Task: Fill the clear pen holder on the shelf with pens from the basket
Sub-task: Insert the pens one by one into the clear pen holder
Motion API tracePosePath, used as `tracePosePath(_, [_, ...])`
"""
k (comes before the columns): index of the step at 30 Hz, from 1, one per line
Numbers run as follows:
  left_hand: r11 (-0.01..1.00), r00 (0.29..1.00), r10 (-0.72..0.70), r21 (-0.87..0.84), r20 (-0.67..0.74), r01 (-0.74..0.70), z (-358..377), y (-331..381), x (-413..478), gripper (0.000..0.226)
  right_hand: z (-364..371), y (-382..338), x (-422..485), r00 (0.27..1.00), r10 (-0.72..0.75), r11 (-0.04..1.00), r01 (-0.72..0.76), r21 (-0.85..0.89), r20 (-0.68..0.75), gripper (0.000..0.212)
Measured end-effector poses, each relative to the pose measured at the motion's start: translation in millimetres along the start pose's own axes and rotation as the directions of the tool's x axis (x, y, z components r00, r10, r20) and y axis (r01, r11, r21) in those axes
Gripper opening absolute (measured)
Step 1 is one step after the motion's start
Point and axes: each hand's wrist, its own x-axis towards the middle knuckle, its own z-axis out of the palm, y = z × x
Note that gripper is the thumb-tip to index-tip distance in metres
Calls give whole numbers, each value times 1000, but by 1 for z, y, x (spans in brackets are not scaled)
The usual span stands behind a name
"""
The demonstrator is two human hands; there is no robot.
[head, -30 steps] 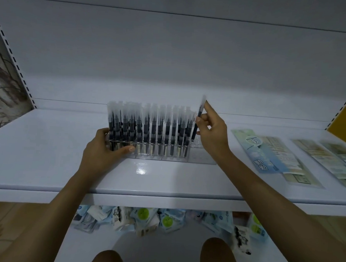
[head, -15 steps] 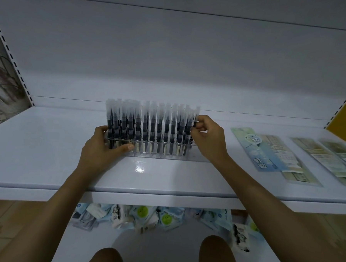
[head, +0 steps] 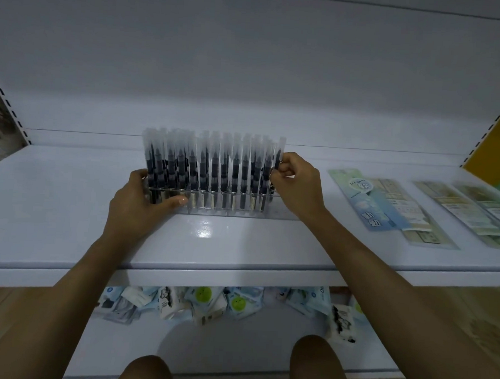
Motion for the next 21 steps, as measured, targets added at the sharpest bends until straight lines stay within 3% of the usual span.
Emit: tracePosePath(21, [999, 999, 32, -25, -12, -32, 1, -3, 0, 77, -2, -3, 2, 991, 110, 993, -112, 25, 80, 18])
